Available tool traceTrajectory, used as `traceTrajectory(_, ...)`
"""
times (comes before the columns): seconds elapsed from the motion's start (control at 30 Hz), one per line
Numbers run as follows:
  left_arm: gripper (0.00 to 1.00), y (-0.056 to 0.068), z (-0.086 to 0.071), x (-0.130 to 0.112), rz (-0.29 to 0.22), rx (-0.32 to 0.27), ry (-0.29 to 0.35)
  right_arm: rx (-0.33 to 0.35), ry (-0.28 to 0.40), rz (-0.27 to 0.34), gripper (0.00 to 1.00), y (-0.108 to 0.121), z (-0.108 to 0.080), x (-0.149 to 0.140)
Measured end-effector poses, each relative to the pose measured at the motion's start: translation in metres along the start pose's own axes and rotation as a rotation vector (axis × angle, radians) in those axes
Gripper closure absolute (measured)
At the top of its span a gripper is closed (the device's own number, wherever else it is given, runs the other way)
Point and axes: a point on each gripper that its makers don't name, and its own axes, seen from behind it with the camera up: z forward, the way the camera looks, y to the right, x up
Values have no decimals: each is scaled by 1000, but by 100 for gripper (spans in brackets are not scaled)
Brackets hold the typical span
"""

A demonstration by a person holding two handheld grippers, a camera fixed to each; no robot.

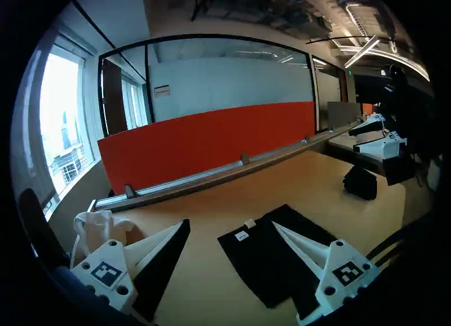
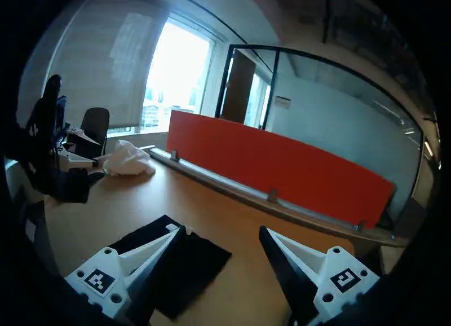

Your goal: Fold towel

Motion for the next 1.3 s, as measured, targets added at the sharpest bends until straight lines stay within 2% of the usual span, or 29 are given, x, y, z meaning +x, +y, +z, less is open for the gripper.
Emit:
traceTrajectory(0.17, 3, 9, 2, -16, 13, -28, -31, 43, -25, -3, 0, -11, 6, -11)
traceTrajectory(0.43, 3, 23, 9, -47, 4, -72, -88, 99, -80, -15, 0, -27, 15, -37)
traceTrajectory(0.9, 3, 44, 27, -100, 16, -122, -168, 159, -185, -32, 0, -52, 32, -104)
traceTrajectory(1.3, 3, 70, 37, -155, 21, -184, -260, 223, -261, -35, 0, -76, 41, -158)
